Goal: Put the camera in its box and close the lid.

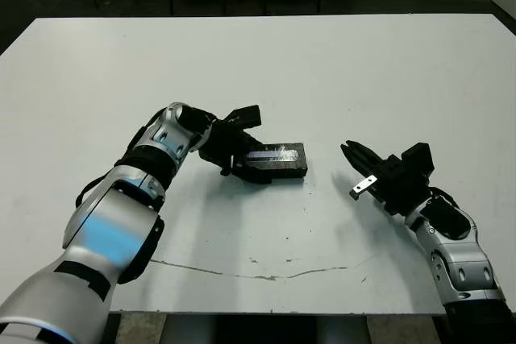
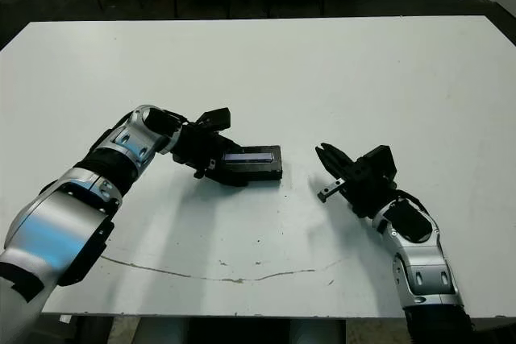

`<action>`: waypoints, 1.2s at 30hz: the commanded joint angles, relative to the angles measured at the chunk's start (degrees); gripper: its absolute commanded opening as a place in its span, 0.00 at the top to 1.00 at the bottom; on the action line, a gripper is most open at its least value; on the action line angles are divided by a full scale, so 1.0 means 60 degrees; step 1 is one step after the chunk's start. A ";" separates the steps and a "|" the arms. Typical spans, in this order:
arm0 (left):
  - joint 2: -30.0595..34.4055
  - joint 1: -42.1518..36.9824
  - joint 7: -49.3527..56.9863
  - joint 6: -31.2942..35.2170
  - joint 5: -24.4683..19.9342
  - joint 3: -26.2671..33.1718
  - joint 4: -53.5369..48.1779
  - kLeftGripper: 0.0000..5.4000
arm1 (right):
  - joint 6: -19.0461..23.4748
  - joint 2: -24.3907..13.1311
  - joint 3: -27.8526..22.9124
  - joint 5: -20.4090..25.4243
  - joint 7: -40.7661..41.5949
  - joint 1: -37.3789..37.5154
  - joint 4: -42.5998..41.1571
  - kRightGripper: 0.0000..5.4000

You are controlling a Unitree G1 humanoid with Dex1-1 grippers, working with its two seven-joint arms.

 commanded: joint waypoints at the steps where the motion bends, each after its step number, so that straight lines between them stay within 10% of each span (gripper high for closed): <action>1: -0.0178 0.0894 0.0446 -0.0101 0.0842 -0.0642 0.0271 0.29 | 0.0206 -0.0053 -0.0013 0.0028 0.0046 0.0115 0.0054 1.00; 11: 0.0658 0.1270 0.0747 -0.0570 0.0858 -0.0613 0.0312 0.00 | -0.0346 -0.0039 -0.0023 -0.0048 0.0159 0.0101 0.0331 1.00; 24: 0.2317 0.2464 -0.0080 -0.1264 -0.0291 0.0251 -0.0383 0.00 | -0.0594 -0.0028 0.0026 -0.0092 0.0205 0.0096 0.0426 1.00; 36: 0.5545 0.5674 -0.0803 -0.0089 -0.2235 0.1814 -0.5654 0.00 | -0.0352 -0.0006 0.0044 -0.0077 0.0072 0.0189 0.0150 1.00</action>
